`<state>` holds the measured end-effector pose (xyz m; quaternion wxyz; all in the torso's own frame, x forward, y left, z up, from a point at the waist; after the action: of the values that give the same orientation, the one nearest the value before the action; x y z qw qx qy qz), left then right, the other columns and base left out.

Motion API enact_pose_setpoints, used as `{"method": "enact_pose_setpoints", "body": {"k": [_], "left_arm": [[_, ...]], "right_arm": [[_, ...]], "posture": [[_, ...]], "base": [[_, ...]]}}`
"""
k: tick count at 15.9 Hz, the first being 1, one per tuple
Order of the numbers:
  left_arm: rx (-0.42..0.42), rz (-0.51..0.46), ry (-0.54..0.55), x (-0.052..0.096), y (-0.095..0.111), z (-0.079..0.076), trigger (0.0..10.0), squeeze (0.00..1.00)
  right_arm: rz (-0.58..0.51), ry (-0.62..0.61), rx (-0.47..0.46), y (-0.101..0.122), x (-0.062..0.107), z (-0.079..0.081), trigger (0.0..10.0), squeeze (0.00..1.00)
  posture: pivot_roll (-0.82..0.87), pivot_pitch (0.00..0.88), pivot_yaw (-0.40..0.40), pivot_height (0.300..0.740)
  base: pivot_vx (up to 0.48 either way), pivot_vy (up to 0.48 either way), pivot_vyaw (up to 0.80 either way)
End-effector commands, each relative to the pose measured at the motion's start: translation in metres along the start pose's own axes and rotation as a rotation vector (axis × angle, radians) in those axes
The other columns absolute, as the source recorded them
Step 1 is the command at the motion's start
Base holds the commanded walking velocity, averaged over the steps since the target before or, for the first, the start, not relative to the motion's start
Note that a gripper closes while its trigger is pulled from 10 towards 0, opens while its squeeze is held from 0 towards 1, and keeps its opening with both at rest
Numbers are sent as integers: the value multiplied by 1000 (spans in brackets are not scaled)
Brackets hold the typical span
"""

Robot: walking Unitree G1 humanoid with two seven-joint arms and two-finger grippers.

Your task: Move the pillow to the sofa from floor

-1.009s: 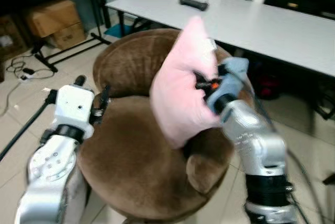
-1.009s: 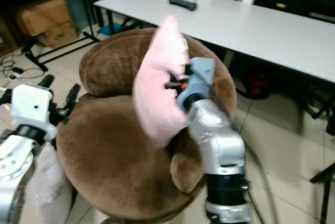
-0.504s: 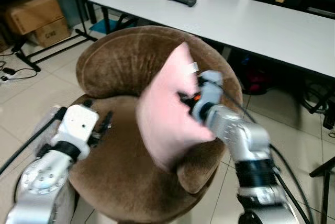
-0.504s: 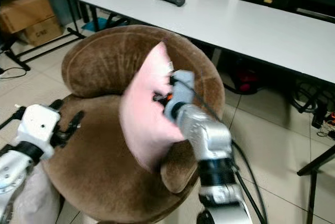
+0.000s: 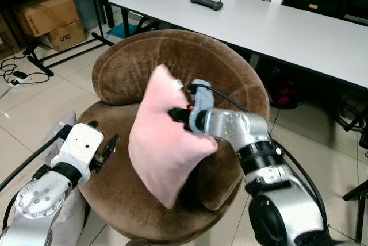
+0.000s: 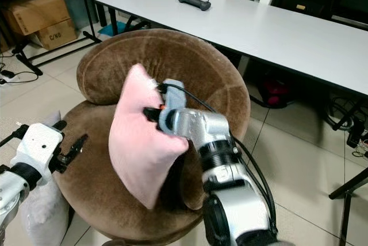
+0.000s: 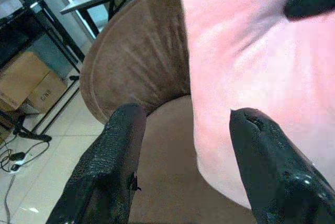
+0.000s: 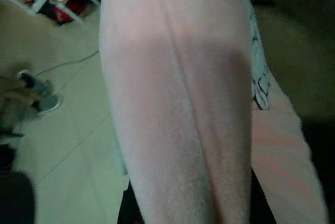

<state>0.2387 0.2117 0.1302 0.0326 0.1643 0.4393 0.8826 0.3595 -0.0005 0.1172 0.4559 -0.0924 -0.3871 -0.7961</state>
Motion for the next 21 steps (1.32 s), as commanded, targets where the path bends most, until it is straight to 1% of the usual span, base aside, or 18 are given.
{"method": "enact_pose_setpoints", "body": {"k": [1, 2, 3, 5, 6, 8, 9, 10, 11, 12, 13, 14, 16, 17, 19, 21], "left_arm": [[-5, 2, -2, 1, 0, 3, 10000, 0], [-6, 2, -2, 0, 0, 3, 10000, 0], [-7, 0, -2, -1, 1, 4, 10000, 0], [-5, -6, -8, -2, 2, 4, 10000, 0], [-4, -6, -10, -2, 2, 4, 10000, 0], [9, -28, -67, -2, 6, -5, 10000, 0], [24, -45, -104, -2, 9, -9, 10000, 0], [34, -54, -129, -1, 10, -12, 10000, 0], [43, -54, -153, 1, 9, -12, 10000, 0], [44, -49, -155, 1, 8, -11, 10000, 0], [41, -41, -161, 2, 6, -8, 10000, 0], [36, -38, -166, 3, 5, -6, 10000, 0], [38, -37, -195, 4, 4, -8, 10000, 0], [42, -36, -234, 6, 5, -14, 10000, 0], [42, -35, -241, 6, 4, -15, 10000, 0], [33, -33, -242, 6, 4, -18, 10000, 0]], "right_arm": [[-34, 96, -29, 14, 1, 24, 10000, 0], [-34, 114, -64, 17, 0, 28, 10000, 0], [-42, 113, -151, 20, -4, 27, 10000, 0], [-90, 68, -251, 27, -7, 14, 10000, 0], [-96, 58, -272, 28, -7, 11, 10000, 0], [-195, -44, -439, 38, -2, -22, 10000, 0], [-238, -84, -499, 41, 2, -36, 10000, 0], [-262, -109, -543, 41, 4, -47, 10000, 0], [-319, -160, -636, 42, 11, -68, 10000, 0], [-346, -181, -675, 41, 14, -77, 10000, 0], [-387, -223, -745, 39, 19, -92, 10000, 0], [-418, -249, -804, 36, 22, -104, 10000, 0], [-438, -274, -819, 31, 26, -115, 10000, 0], [-421, -295, -812, 23, 26, -121, 10000, 0], [-414, -306, -802, 21, 26, -123, 10000, 0], [-403, -394, -779, 9, 29, -138, 10000, 0]], "posture": [[191, 0, -55, 740], [190, 0, -54, 740], [192, 0, -55, 740], [196, 0, -57, 740], [196, 0, -57, 740], [196, 0, -59, 740], [196, 0, -59, 740], [196, 0, -59, 740], [191, 0, -56, 740], [191, 0, -56, 740], [191, 0, -56, 740], [191, 0, -55, 740], [193, 0, -53, 740], [193, 0, -53, 740], [193, 0, -53, 740], [190, 0, -50, 740]], "base": [[0, 0, 0], [0, 0, 0], [0, 0, 0], [0, 0, 0], [0, 0, 0], [0, 0, 0], [0, 0, 0], [0, 0, 0], [0, 0, 0], [0, 0, 0], [0, 0, 0], [0, 0, 0], [0, 0, 0], [0, 0, 0], [0, 0, 0], [0, 0, 0]]}}
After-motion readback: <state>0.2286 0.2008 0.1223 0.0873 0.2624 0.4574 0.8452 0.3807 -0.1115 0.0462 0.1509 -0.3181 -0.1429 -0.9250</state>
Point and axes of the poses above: a point about 5 cm out from each wrist's last joint towards the gripper, its own x axis pointing back from the gripper into the wrist, its own y axis along the axis of the wrist's last joint, z = x × y, the point moved 3 cm from there along -x, pointing out of the wrist towards the gripper, and after that the axes turned 10 degrees about -x, right-handed, at the moved point
